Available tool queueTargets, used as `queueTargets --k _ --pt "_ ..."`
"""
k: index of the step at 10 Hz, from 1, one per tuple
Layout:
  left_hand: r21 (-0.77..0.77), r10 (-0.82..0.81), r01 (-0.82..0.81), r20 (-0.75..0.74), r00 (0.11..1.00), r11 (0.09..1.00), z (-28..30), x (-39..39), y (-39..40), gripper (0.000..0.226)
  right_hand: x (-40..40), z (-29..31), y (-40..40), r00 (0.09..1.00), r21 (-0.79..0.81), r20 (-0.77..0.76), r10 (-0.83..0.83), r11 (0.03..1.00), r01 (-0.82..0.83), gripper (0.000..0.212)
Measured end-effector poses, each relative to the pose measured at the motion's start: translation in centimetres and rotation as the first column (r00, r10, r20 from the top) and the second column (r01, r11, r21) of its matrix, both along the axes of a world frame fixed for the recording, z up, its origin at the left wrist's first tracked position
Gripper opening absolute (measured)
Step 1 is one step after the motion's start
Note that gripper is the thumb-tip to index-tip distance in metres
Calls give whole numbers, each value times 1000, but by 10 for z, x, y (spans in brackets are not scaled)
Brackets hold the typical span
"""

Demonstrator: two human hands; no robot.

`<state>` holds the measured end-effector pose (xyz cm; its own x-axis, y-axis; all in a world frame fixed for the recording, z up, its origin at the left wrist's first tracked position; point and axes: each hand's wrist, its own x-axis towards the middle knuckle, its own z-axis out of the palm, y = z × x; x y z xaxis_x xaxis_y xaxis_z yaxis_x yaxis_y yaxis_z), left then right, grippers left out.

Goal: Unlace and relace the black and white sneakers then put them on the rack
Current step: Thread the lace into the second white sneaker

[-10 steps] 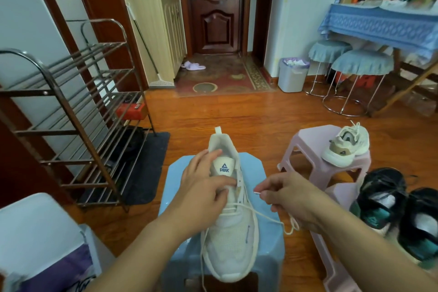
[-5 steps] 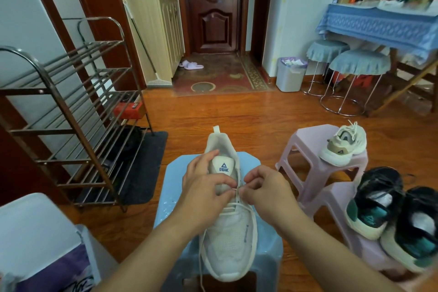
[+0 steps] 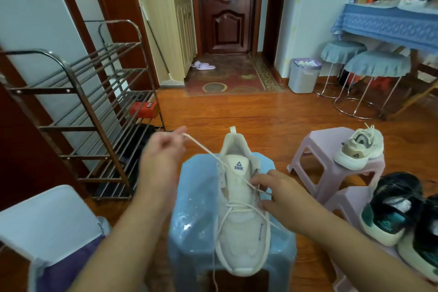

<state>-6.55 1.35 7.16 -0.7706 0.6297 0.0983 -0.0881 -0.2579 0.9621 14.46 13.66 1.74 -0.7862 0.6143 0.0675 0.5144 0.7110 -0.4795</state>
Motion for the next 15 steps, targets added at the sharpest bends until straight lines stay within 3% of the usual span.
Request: queueTargets --k 1,2,3,4,5,6,7,8,9,10,11,12,13,14,15 --pt "441 -210 -190 708 675 877 15 -53 -34 14 4 -2 2 1000 -83 -6 7 997 -7 47" --pt "-1 54 -59 436 898 998 -4 -68 -35 13 0 -3 6 999 -121 -33 -20 993 16 44" --pt "-590 -208 -270 -616 760 761 -26 -50 -23 12 -3 -1 5 1000 -164 -1 -15 986 14 51" --pt "-789 -638 -191 -591 493 584 -29 -26 -22 41 -4 0 7 1000 -165 19 -14 986 17 59" --pt "-901 -827 -142 -432 361 409 -26 -30 -34 19 -4 1 9 999 -112 32 -21 993 24 61" --pt "-904 -804 -259 -423 417 341 -24 -59 -49 31 -3 3 10 999 -59 23 -40 997 42 64" --pt "-880 -611 -358 -474 634 312 -21 -94 -65 34 -1 2 11 998 -59 40 -51 997 53 68" --pt "-913 -550 -310 -407 729 264 -31 -111 -74 30 -1 4 8 998 -63 34 -44 997 46 67" --pt "-922 -565 -232 -375 735 311 -43 -108 -79 14 0 8 8 997 -68 17 -71 995 72 66" --pt "-844 -468 -170 -437 768 508 -34 -93 -77 23 -3 9 7 997 -101 29 -72 992 75 67" --pt "-512 -354 287 -37 934 810 -10 -43 -65 44 -9 19 -4 970 -10 -214 -112 994 113 54" --pt "-76 -515 530 156 843 845 16 16 -53 49 -21 41 -31 831 -325 -547 -99 940 -102 41" --pt "234 -669 628 202 715 742 33 49 -44 57 -34 50 -60 782 -628 -624 3 593 -504 47" --pt "420 -650 515 298 699 747 37 40 -38 59 -28 51 -68 851 -678 -481 210 526 -513 46" --pt "469 -443 214 455 773 857 30 7 -33 53 1 62 -49 899 -747 -322 296 505 -433 41"
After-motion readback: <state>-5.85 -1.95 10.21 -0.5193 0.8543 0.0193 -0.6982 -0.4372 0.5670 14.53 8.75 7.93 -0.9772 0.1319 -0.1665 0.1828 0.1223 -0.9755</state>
